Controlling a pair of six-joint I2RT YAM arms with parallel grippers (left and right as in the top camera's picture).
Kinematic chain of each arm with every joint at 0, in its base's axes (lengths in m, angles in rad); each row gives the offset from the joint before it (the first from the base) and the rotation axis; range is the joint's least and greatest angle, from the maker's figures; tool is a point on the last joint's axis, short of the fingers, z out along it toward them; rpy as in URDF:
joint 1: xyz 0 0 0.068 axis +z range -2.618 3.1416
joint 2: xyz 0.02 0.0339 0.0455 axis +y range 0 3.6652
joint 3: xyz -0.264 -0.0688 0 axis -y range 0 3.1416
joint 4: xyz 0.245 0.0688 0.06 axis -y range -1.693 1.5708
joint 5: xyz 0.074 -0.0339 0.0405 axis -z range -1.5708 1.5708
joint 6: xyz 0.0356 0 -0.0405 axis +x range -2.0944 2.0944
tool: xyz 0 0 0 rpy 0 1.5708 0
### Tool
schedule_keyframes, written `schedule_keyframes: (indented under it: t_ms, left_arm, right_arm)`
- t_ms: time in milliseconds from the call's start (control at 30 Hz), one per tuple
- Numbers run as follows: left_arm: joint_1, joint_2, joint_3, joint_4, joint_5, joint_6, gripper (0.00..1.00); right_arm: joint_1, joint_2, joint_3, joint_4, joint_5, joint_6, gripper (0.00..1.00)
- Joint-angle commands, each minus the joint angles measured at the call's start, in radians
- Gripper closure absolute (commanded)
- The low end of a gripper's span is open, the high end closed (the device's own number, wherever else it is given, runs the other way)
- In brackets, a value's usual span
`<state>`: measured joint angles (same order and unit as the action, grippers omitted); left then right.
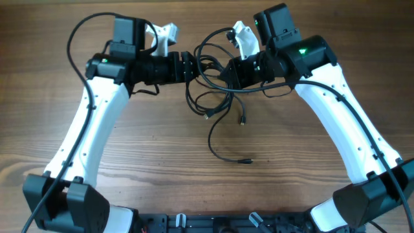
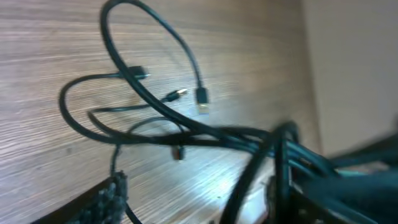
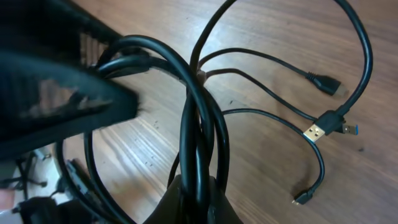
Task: Untangle cables
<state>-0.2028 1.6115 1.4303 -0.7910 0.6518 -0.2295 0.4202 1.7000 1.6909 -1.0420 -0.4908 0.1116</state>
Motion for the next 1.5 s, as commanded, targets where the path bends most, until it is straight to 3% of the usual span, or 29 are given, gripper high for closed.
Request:
schedule_keyframes:
  t_ms: [0, 33, 100, 167, 400, 633, 667, 733, 833, 1000, 1067, 1133, 1167, 1233, 1333, 1467]
  left_arm:
    - [-0.020, 0.045, 0.008, 0.001, -0.085, -0.026, 0.42]
    - [-0.028, 0.058, 0.008, 0.001, -0.085, -0.026, 0.49]
    - [-0.036, 0.075, 0.008, 0.002, -0.086, -0.049, 0.82]
    - [-0.035, 0.076, 0.008, 0.000, -0.095, -0.066, 0.96]
    - [-0.035, 0.076, 0.008, -0.049, -0.262, -0.186, 0.96]
    - [-0.035, 0.076, 0.008, -0.080, -0.389, -0.259, 0.96]
    - [-0.035, 0.076, 0.008, -0.084, -0.401, -0.266, 0.96]
    - [-0.035, 0.076, 0.008, -0.093, -0.442, -0.303, 0.96]
    - [-0.027, 0.076, 0.008, -0.093, -0.448, -0.311, 0.96]
    - [-0.023, 0.076, 0.008, -0.097, -0.465, -0.338, 0.96]
    - [-0.023, 0.076, 0.008, -0.097, -0.463, -0.337, 0.96]
    - [-0.023, 0.076, 0.008, -0.098, -0.458, -0.336, 0.96]
    - [-0.023, 0.076, 0.008, -0.101, -0.424, -0.329, 0.96]
    - [-0.023, 0.076, 0.008, -0.101, -0.311, -0.316, 0.96]
    - [-0.023, 0.076, 0.008, -0.105, -0.055, -0.220, 0.96]
    - [-0.011, 0.076, 0.008, -0.132, 0.100, -0.188, 0.96]
  right_arm:
    - [0.002, 0.002, 0.016, 0.001, -0.133, -0.037, 0.96]
    - [0.003, 0.002, 0.016, 0.001, -0.148, -0.040, 0.96]
    - [0.002, 0.002, 0.016, -0.006, -0.210, -0.077, 0.96]
    - [0.002, 0.002, 0.016, -0.006, -0.238, -0.085, 0.96]
    - [-0.021, -0.043, 0.103, 0.007, -0.245, -0.034, 0.96]
    - [-0.144, -0.111, 0.146, 0.040, -0.315, 0.077, 0.96]
    - [-0.174, -0.117, 0.146, 0.043, -0.290, 0.112, 0.96]
    - [-0.230, -0.126, 0.146, 0.010, 0.022, 0.287, 0.96]
    - [-0.230, -0.118, 0.133, -0.109, 0.455, 0.344, 0.96]
    - [-0.231, -0.062, 0.034, -0.241, 0.574, 0.330, 0.96]
    - [-0.229, -0.024, 0.033, -0.262, 0.437, 0.171, 0.95]
    - [-0.227, -0.022, 0.033, -0.237, 0.216, -0.058, 0.80]
    - [-0.227, -0.025, 0.051, -0.224, 0.100, -0.151, 0.50]
    - [-0.225, -0.025, 0.103, -0.214, -0.010, -0.227, 0.28]
    - [-0.196, -0.025, 0.132, -0.187, -0.065, -0.299, 0.17]
    - [-0.057, 0.012, 0.128, -0.130, 0.021, -0.397, 0.17]
